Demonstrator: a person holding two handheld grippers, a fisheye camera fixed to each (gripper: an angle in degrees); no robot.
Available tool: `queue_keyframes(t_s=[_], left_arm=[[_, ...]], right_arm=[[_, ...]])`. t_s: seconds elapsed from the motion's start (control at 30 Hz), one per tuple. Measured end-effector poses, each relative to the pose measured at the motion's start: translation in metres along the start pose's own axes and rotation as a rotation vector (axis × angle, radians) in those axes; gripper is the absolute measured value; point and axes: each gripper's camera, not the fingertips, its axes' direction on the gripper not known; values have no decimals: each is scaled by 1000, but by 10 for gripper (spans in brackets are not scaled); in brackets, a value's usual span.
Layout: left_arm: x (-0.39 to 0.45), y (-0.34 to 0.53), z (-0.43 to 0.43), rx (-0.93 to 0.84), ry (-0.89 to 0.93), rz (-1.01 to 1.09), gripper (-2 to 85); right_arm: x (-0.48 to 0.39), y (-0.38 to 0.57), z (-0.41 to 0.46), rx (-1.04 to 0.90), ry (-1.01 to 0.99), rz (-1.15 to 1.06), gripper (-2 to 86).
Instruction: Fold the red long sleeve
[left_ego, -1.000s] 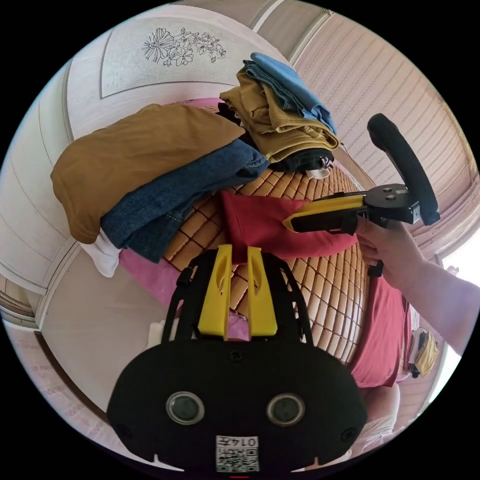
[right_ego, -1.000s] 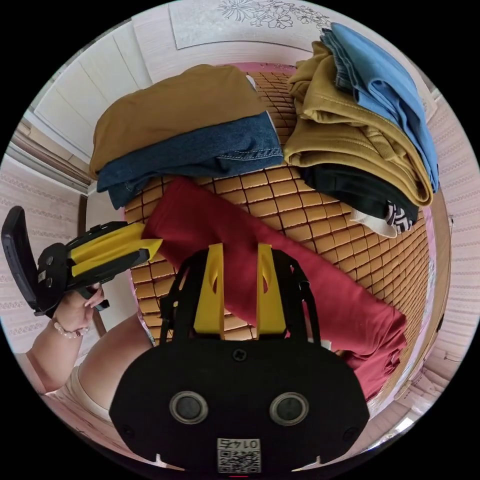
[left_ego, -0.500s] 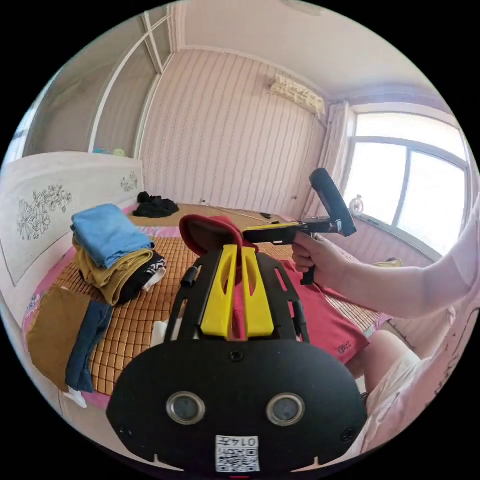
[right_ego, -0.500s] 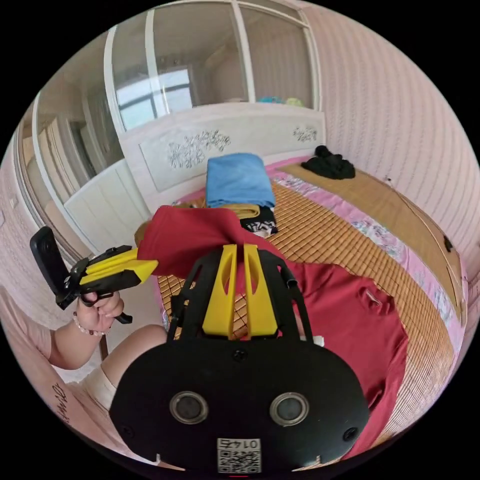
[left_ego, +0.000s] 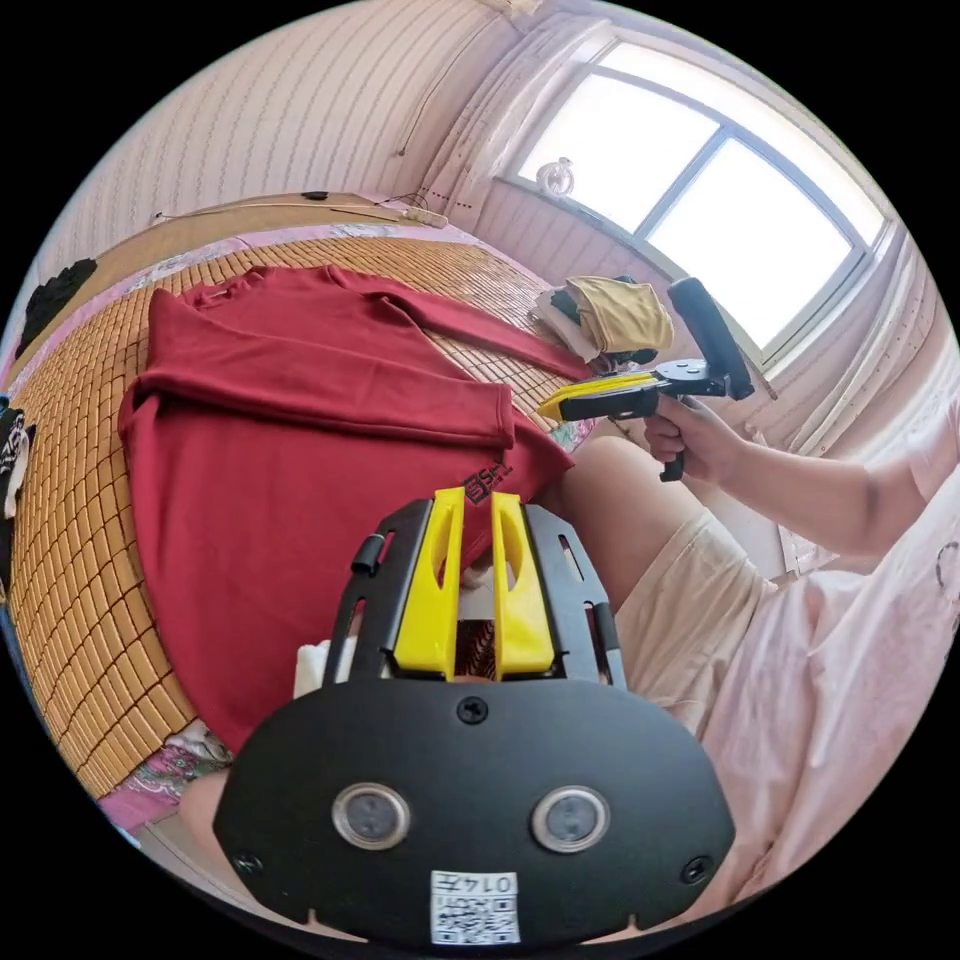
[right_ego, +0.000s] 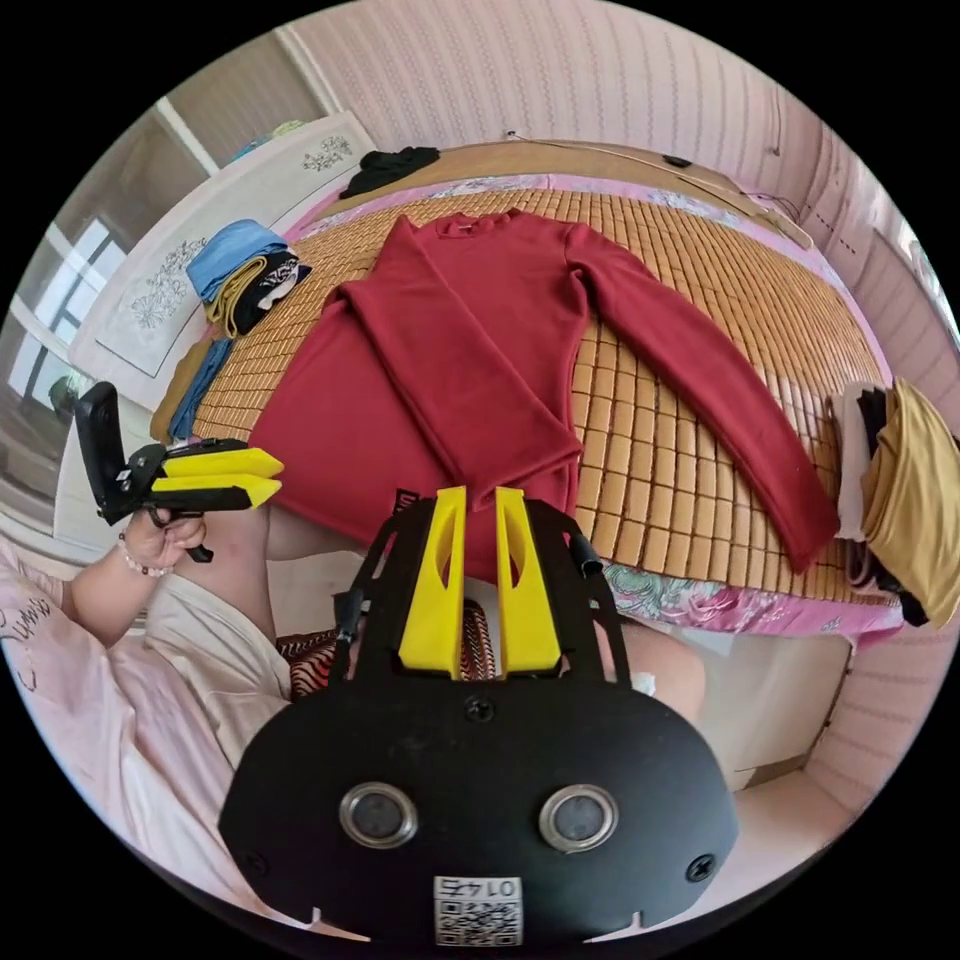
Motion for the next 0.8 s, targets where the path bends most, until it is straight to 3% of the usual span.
queue_keyframes(t_s=[0.13,0.33,0.57,0.8], left_arm=[[13,-33,27,-82,-51,77,69],[45,-96,94,-156,-87,155,90],[72,-153,187,-367,-153,219,70],[84,-153,157,-257,-176,336,38]], right_arm=[[17,-16,1,36,-25,59,79],[46,-59,4,39,102,108,98],[56,-77,4,-67,135,50,1],[72,-72,-38,-39,84,12,4]])
